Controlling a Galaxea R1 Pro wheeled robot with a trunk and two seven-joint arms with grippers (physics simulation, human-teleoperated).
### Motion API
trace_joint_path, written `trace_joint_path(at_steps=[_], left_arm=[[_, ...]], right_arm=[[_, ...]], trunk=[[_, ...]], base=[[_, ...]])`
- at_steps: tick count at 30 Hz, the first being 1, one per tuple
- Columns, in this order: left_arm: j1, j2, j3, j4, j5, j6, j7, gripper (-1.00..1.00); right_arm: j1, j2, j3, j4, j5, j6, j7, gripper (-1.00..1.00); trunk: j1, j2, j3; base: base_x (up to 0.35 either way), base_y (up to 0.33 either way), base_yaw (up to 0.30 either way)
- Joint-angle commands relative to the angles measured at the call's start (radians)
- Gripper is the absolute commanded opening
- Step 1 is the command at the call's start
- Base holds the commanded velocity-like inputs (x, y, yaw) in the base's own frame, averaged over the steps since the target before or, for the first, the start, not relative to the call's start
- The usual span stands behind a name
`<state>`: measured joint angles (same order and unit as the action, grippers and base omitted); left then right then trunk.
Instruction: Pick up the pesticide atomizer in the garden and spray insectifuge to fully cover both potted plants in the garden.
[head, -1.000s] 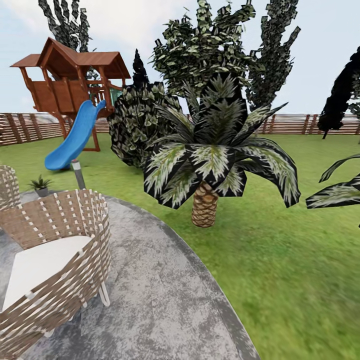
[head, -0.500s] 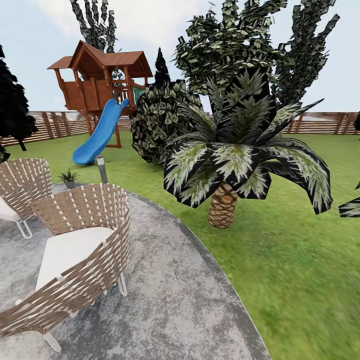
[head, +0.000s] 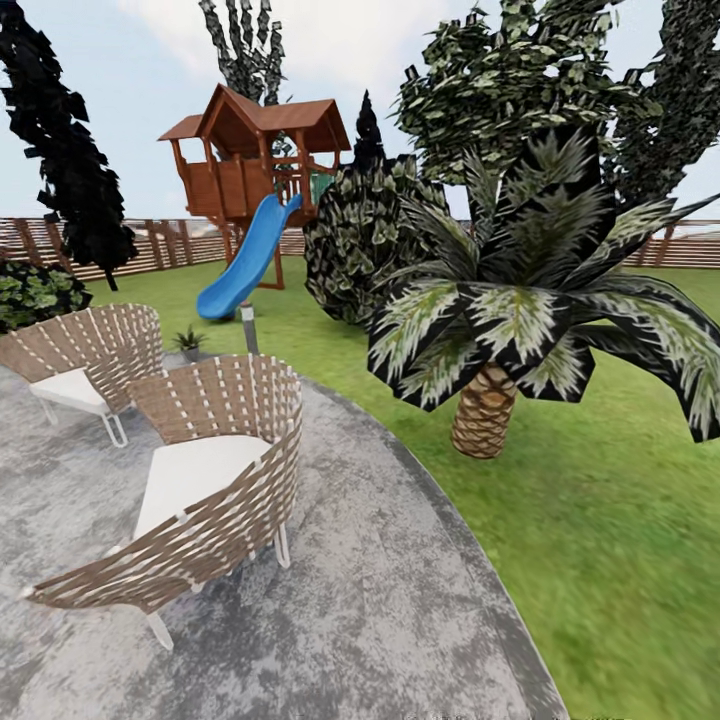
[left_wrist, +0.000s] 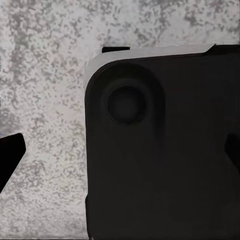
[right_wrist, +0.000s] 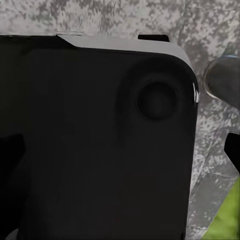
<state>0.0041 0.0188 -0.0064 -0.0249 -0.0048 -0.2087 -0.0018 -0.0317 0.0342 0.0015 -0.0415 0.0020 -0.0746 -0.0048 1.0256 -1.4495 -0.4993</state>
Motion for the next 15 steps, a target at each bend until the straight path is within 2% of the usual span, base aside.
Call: trace_joint_path(at_steps=[1,8,15], left_arm=[[0.0,0.001,0.0,-0.002,0.0,-0.001,0.0,1.0],[-0.02,0.031,0.003,-0.025,0.01,-0.002,0.001,1.0],[-0.048,0.058,0.011,-0.208,0.014,0.005,0.008,1.0]], right_arm=[[0.0,0.0,0.0,0.001,0.0,-0.004,-0.001,1.0],[0.0,-0.011,0.003,-0.082,0.002,-0.002,-0.001,1.0],[-0.001,-0.018,0.003,-0.236,0.003,-0.001,-0.001,1.0]], trunk=[[-0.001,0.0,-0.002],[-0.001,0.0,-0.009],[-0.001,0.0,-0.017]], base=[[-0.308,0.065,0.255],[-0.313,0.137,0.232],[-0.269,0.224,0.216]])
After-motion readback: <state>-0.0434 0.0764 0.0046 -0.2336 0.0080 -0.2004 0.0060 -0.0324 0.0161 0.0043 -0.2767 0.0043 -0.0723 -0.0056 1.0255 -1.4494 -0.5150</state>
